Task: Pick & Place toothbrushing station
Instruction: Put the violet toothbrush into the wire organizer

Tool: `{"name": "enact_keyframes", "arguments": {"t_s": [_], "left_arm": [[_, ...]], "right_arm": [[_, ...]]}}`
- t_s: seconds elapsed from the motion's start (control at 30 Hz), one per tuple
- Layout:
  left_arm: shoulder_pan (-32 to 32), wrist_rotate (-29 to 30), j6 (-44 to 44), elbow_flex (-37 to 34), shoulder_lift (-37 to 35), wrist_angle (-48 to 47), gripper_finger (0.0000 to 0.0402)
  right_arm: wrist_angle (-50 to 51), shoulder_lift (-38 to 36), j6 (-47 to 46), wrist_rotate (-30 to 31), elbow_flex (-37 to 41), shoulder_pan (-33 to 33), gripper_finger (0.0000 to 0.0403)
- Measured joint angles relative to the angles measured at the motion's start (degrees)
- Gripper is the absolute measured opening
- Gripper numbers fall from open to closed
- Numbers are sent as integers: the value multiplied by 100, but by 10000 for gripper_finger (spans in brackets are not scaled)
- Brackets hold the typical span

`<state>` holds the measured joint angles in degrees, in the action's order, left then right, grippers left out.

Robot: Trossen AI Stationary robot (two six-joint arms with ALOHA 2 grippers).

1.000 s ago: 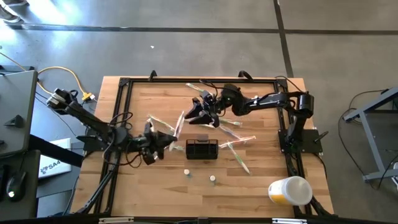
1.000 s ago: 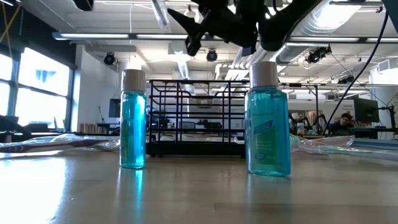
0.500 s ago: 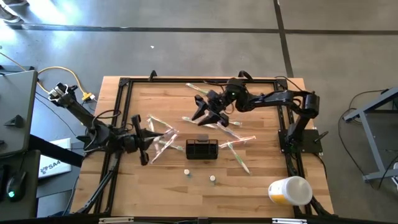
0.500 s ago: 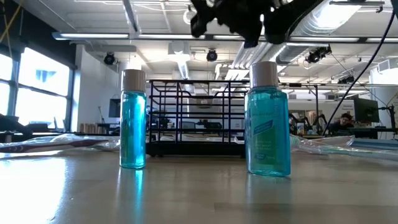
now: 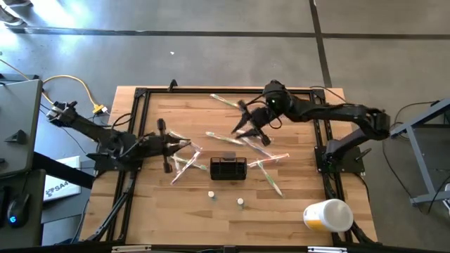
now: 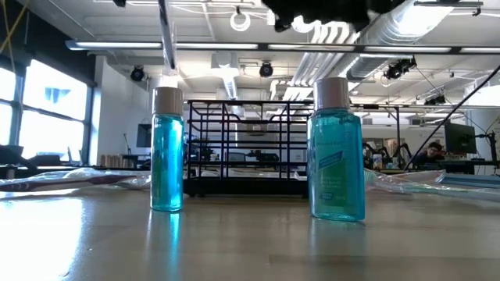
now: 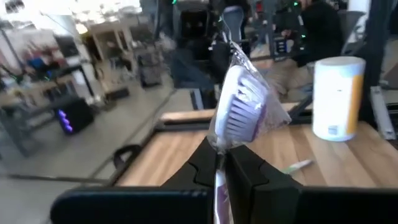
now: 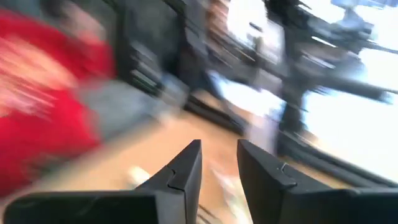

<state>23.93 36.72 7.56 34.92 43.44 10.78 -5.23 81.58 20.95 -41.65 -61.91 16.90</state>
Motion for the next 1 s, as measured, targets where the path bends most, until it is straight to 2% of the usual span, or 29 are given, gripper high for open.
{"name": "enact_keyframes", "arguments": {"t_s": [0.1, 0.17, 0.23, 0.33, 0.43, 0.57, 0.67, 0.8, 0.9, 1.0], "left_arm": [[-392, -402, -242, 0, 26, -142, 5], [-617, -616, -313, 0, 71, -223, 5], [-797, -935, -347, 0, 93, -245, 5], [-975, -1457, -355, 2, 136, -375, 5], [-1012, -1694, -402, 0, 150, -609, 6], [-1004, -1852, -393, -2, 149, -816, 5], [-1004, -2167, -351, -4, 149, -795, 5], [-1004, -2397, -302, -4, 208, -798, 5], [-1004, -2394, -284, -4, 221, -715, 6], [-1006, -2271, -166, -7, 243, -379, 6]], "right_arm": [[700, -285, 474, 2177, 0, -287, 85], [917, -350, 460, 3294, 4, -513, 82], [971, -352, 269, 4106, 4, -729, 80], [1142, -352, -250, 4911, 4, -947, 78], [1513, -352, -718, 5119, 5, -1051, 78], [1715, -352, -1329, 5019, 7, -1093, 78], [1676, -352, -1566, 5328, 4, -1171, 89], [1668, -352, -1934, 5786, 0, -1318, 130], [1652, -352, -2160, 5770, -2, -1438, 174], [1492, -329, -2182, 5471, -6, -1569, 215]]}}
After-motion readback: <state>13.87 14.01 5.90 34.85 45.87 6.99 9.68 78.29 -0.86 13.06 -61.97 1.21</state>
